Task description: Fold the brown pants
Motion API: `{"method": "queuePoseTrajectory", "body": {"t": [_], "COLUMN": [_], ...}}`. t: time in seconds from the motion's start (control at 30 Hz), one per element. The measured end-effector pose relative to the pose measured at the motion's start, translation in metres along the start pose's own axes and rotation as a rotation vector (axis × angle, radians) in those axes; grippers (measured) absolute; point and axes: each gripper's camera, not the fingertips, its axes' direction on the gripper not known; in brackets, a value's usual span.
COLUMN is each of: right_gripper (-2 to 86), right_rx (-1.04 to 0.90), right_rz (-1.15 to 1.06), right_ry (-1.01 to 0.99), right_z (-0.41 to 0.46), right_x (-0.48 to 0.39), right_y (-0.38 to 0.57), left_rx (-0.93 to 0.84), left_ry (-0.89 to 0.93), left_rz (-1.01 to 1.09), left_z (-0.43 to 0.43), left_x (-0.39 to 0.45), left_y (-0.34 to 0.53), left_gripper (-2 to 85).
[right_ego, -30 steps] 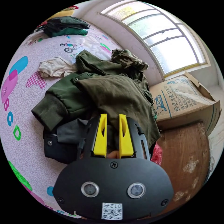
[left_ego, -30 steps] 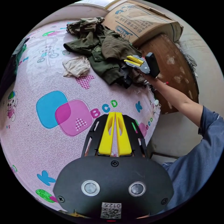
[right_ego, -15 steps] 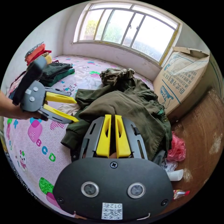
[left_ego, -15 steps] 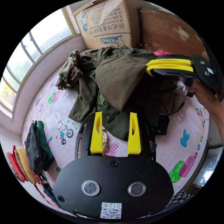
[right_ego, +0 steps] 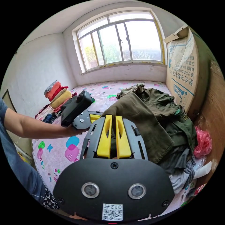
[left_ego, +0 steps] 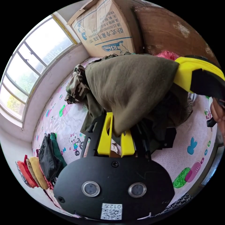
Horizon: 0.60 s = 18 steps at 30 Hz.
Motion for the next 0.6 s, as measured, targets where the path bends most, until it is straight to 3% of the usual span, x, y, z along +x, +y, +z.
{"method": "queuePoseTrajectory", "body": {"t": [0.33, 0.6], "right_gripper": [1.5, 1.6], "right_rx": [0.114, 0.014], "right_rz": [-0.139, -0.353], "right_ry": [-0.279, -0.553], "right_z": [-0.103, -0.119], "right_x": [-0.139, -0.313], "right_y": [-0.002, 0.016], "left_rx": [0.185, 0.227], "left_ry": [0.025, 0.081], "left_rz": [-0.068, -0.06], "left_z": [-0.173, -0.291], "left_x": [-0.052, -0.086], "left_y": [0.123, 0.295], "left_gripper": [-0.4, -0.2]}}
